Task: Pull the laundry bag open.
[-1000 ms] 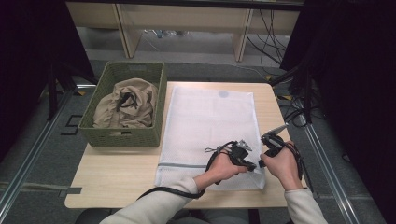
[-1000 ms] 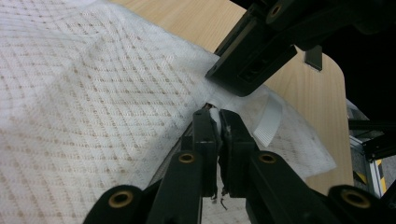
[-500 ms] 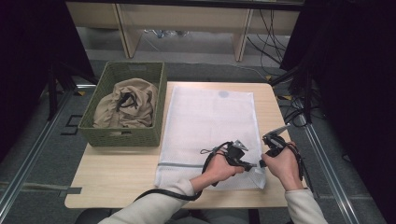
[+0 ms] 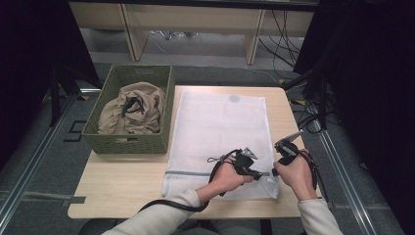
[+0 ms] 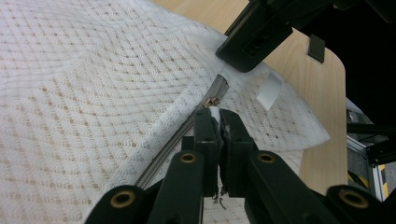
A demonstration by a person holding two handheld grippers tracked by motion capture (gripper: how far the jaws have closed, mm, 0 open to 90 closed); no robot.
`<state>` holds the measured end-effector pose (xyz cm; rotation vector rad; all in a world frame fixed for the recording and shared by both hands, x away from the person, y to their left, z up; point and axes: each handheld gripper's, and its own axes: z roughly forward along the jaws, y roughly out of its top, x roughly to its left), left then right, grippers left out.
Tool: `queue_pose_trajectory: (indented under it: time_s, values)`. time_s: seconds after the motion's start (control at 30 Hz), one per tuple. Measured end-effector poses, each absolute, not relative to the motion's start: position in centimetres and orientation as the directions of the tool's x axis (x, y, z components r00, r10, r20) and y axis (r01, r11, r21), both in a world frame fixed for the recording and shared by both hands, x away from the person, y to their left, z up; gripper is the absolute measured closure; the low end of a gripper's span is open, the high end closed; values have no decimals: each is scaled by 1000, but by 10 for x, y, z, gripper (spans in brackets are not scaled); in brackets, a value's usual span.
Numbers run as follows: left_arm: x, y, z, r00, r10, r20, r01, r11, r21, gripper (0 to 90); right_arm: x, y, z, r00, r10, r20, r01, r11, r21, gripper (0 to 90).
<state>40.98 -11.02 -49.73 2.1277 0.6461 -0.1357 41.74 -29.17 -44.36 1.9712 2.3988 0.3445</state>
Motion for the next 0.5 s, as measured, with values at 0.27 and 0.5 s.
queue_pose_trajectory:
  time_s: [0.27, 0.5]
  values:
    - [409, -107, -497, 866, 392, -310, 481, -486, 730, 867, 417, -290, -443, -173, 978, 114, 974, 153, 165, 867]
    - [407, -104, -497, 862, 400, -311, 488, -488, 724, 867, 417, -289, -443, -160, 978, 133, 979, 140, 148, 866]
